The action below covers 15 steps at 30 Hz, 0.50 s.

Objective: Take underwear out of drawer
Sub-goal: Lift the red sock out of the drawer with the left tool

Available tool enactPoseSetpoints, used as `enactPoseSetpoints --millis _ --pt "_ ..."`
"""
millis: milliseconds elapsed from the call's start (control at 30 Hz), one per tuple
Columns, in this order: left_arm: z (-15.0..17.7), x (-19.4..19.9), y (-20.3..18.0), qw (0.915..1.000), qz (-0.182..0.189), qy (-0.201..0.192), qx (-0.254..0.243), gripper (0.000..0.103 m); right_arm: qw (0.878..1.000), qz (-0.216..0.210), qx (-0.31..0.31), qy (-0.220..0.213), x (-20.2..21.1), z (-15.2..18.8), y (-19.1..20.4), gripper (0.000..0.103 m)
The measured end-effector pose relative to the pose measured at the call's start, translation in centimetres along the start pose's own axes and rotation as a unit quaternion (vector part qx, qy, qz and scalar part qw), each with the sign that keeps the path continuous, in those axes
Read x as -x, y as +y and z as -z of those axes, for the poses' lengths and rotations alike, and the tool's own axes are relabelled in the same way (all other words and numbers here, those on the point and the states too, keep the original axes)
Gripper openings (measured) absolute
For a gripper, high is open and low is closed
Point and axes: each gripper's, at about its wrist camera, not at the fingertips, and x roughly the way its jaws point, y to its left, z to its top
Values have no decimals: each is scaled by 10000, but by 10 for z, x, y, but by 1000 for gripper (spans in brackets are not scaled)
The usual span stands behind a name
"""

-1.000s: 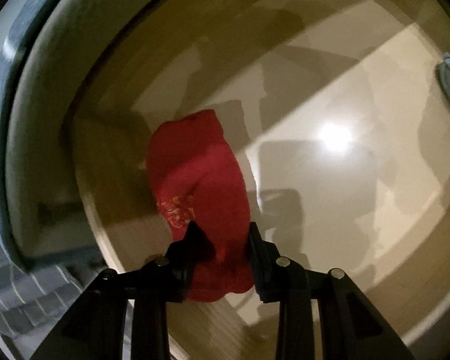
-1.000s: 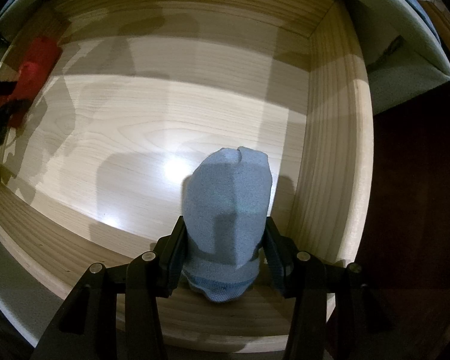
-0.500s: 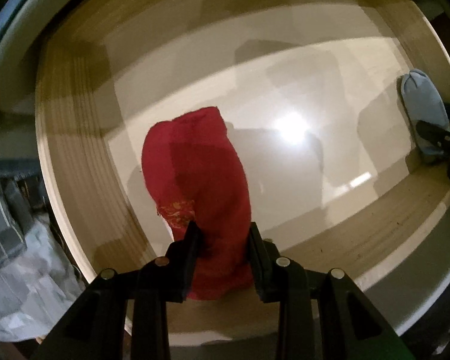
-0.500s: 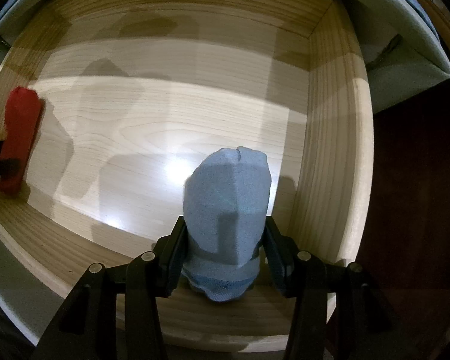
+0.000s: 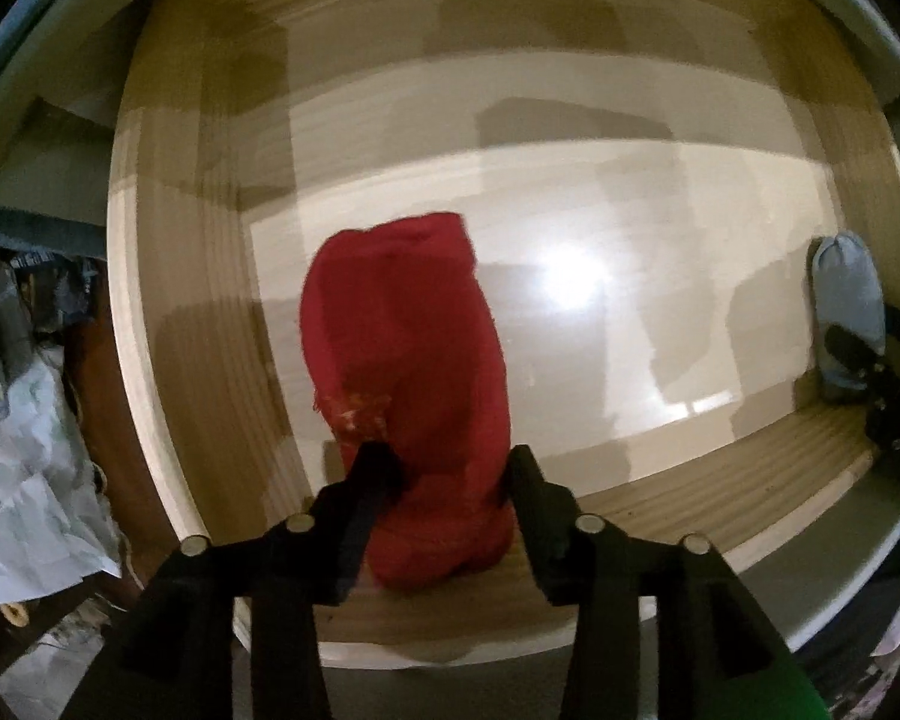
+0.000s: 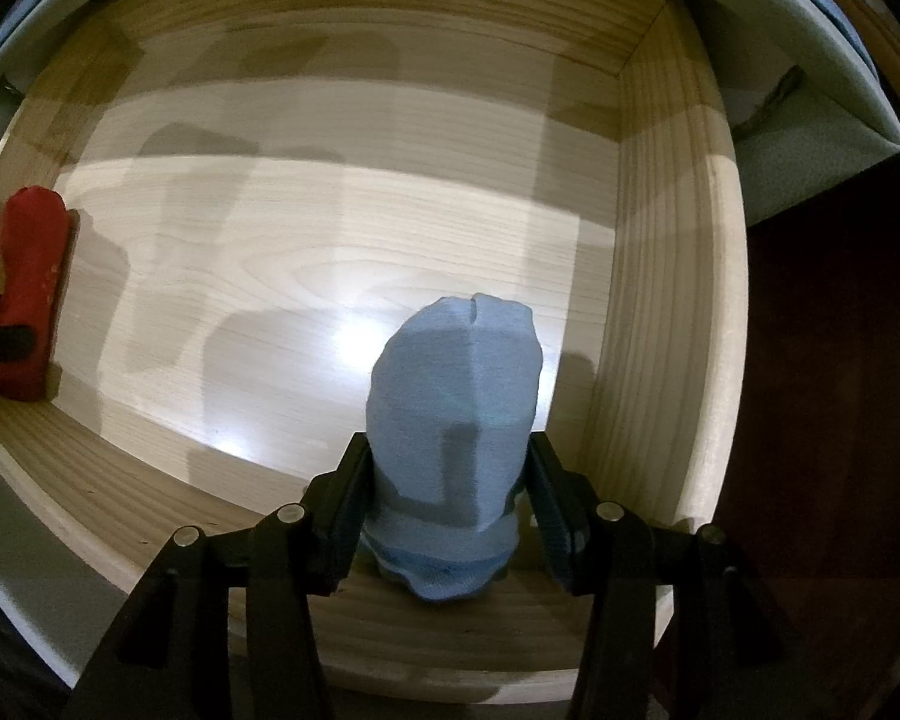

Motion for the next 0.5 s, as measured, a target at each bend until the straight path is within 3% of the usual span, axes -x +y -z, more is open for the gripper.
enactPoseSetpoints --millis 100,300,500 --pt "-1 6 18 9990 365 -26 259 56 10000 -24 -2 -7 0 0 0 49" --pt "-13 30 31 9956 301 -449 761 57 10000 -43 -6 -10 1 0 0 50" --pt "-19 19 20 9971 117 -328 672 57 9999 -119 -40 -15 1 0 -1 53"
